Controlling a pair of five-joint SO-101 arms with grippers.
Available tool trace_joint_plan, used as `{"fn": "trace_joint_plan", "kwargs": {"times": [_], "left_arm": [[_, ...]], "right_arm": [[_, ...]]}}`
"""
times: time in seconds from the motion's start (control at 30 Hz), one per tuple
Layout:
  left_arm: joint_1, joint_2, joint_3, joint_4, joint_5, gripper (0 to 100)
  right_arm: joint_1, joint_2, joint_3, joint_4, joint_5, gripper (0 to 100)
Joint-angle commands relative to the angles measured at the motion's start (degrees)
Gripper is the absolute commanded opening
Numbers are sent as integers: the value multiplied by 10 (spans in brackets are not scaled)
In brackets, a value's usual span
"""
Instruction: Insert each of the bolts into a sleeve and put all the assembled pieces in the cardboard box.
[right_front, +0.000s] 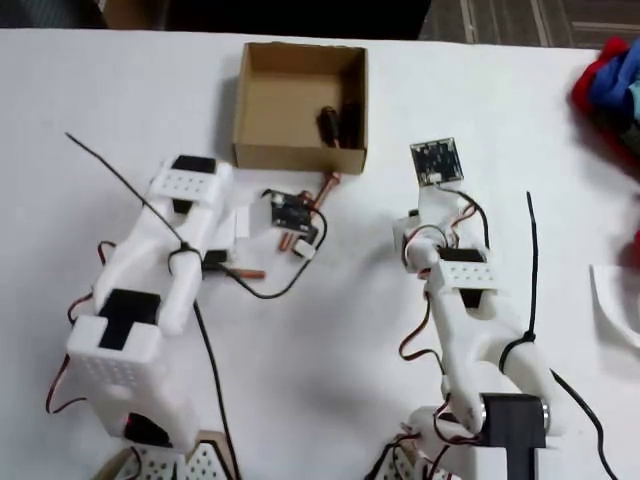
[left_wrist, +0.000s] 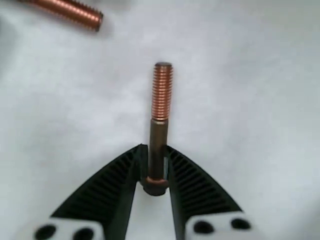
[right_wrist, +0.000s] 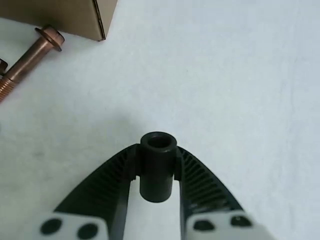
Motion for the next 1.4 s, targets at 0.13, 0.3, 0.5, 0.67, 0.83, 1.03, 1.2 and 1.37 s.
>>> {"fn": "trace_joint_plan", "kwargs": {"times": [0.13,0.3,0.5,0.67,0.83,1.03,1.2,1.37], "left_arm": [[-4,-38,-99,27,11,71],[33,-38,-181,170,167,72],[32,-37,-218,255,368,242],[32,-33,-199,251,514,358],[35,-33,-196,252,792,358],[64,-33,-194,249,924,358],[52,-10,-135,207,1093,358],[14,36,-119,207,1283,358]], "right_arm": [[-1,-25,-8,-12,3,19],[-1,-25,-8,-12,4,19],[-1,-24,-8,-12,4,19],[-1,-24,-8,-12,4,19],[-1,-24,-8,-12,4,19],[-1,-24,-8,-12,4,19],[-1,-24,-8,-12,4,19],[-1,-24,-8,-12,5,19]]}}
